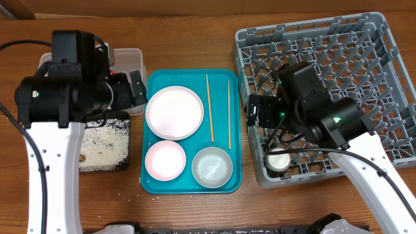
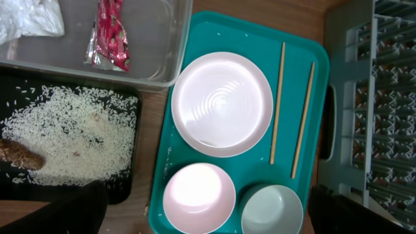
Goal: Sort waste into correct bins and load items into the dishwasher
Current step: 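Grasp the red wrapper with the left gripper and drop it in the clear bin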
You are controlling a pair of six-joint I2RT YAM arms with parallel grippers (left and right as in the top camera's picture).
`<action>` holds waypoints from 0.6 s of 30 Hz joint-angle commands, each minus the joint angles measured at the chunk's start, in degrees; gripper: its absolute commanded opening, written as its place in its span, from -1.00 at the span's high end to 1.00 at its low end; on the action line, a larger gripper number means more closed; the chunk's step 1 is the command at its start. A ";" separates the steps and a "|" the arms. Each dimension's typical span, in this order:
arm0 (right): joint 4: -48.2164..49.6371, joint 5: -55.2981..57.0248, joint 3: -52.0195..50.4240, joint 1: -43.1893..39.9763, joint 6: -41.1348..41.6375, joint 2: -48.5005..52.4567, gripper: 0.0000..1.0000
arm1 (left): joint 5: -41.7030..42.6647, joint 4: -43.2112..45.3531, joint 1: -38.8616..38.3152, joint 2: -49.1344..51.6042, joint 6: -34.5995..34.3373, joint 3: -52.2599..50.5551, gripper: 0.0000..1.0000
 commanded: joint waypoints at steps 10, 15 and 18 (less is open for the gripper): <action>0.28 -0.11 0.90 0.15 -0.35 0.07 -1.00 | -13.25 15.30 -11.08 -20.26 5.79 -9.84 -1.00; 0.28 -0.11 0.90 0.15 -0.35 0.07 -1.00 | -11.96 35.36 -11.04 -34.51 11.67 -30.14 -1.00; 0.28 -0.11 0.90 0.15 -0.35 0.07 -1.00 | -11.56 43.47 -10.69 -41.90 12.20 -41.22 -1.00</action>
